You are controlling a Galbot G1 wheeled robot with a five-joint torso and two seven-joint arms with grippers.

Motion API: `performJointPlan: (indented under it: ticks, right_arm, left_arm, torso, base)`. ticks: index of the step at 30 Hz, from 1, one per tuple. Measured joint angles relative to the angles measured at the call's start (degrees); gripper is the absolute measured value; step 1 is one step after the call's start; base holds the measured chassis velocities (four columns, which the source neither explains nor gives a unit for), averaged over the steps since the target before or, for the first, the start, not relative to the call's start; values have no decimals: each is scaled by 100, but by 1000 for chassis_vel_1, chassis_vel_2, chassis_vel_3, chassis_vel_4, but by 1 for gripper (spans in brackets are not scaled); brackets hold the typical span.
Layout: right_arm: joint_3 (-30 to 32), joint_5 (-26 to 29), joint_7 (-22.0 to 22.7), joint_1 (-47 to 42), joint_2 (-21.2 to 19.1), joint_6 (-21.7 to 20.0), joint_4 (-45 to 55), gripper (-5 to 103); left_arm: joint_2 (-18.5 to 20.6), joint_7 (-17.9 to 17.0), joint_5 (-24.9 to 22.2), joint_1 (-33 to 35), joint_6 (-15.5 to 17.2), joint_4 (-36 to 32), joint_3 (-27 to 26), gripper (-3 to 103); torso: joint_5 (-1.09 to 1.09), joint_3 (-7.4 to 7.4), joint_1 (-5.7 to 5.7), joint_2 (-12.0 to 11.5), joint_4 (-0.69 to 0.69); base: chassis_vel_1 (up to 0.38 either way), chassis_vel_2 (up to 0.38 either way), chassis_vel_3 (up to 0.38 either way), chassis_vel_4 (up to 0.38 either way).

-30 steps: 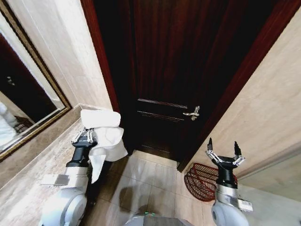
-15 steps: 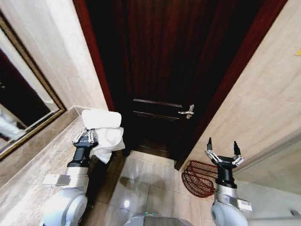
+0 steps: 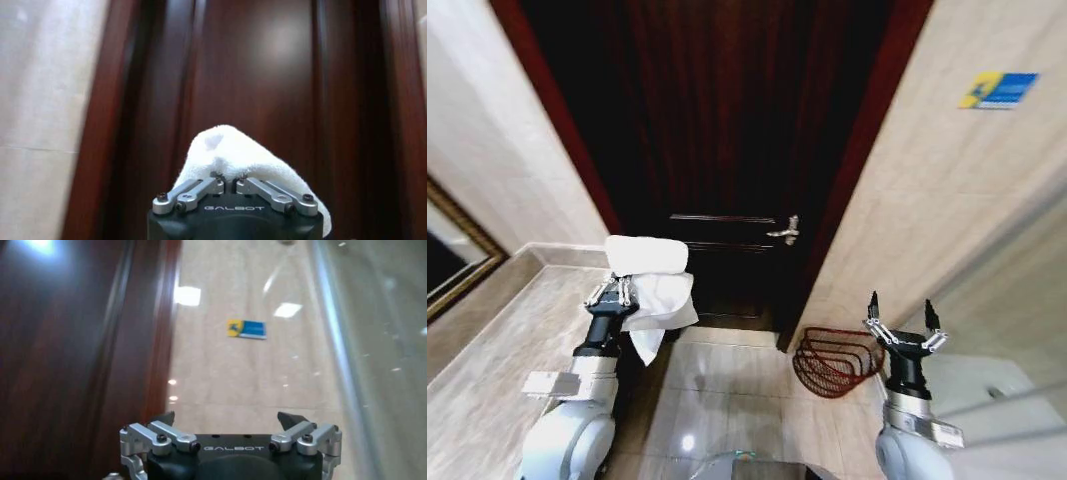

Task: Discard the used towel into the hamper.

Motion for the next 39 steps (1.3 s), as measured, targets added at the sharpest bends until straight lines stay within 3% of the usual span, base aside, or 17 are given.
performJointPlan:
  ticks: [39]
  right_arm:
    - [34, -34, -32, -26, 49, 77, -89, 100]
  left_arm:
    - [23, 86, 31, -21, -51, 195, 50, 4]
  torso:
    - [0, 0, 0, 0, 1]
  base:
    - [-123, -123, -121, -124]
